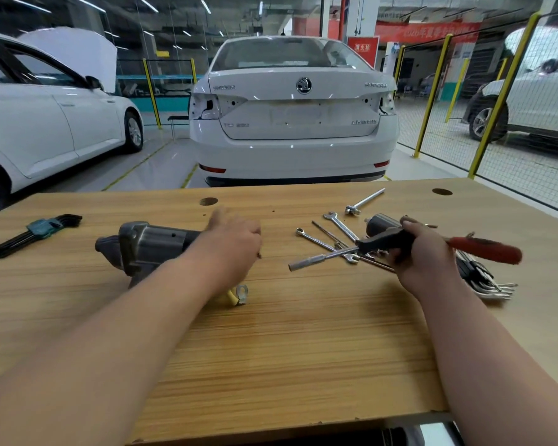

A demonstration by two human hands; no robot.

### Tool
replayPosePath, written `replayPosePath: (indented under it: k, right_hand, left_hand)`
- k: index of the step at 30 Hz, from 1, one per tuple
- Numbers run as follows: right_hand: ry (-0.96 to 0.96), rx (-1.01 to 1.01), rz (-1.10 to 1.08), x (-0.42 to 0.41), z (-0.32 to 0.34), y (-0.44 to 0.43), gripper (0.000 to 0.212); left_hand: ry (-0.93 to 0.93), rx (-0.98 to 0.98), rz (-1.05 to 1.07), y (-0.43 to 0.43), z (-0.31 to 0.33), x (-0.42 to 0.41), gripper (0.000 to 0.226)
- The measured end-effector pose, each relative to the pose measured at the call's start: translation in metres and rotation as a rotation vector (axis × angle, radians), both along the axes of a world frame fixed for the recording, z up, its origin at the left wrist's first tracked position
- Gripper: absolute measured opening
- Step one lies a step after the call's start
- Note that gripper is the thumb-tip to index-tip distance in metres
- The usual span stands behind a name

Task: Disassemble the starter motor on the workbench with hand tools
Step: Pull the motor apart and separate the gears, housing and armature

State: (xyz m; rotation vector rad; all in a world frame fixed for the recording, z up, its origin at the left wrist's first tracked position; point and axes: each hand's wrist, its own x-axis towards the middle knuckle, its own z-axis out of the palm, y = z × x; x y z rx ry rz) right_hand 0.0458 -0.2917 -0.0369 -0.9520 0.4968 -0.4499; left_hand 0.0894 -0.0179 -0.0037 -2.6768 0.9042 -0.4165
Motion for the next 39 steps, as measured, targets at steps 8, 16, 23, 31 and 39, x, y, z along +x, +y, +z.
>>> replayPosePath:
  k: [8,16,23,31,39]
  right_hand:
    - [-0.192,0.343,-0.078,-0.006,0.003,-0.020,0.011]
    - [0.251,-0.282,0.290,-0.003,0.005,0.004,0.012]
    - [0.432,-0.846,0.337,-0.001,0.000,0.024,0.009]
    - [0.209,-0.358,0.430,0.001,-0.004,0.030,0.013]
    - [0.328,-0.786,0.443,0.024,0.008,0.072,0.008]
  left_hand:
    - [0.111,-0.449,-0.280,-0.105,-0.038,-0.064,0.016]
    - [0.880,-1.637,0.200,-0.096,-0.018,-0.058,0.012]
    - [1.435,-2.313,0.239,-0.077,-0.047,-0.046,0.042]
    - [1.363,-2.261,0.204,-0.075,-0.052,-0.043,0.045]
    - [1.481,-2.290,0.083,-0.076,-0.057,-0.034,0.046]
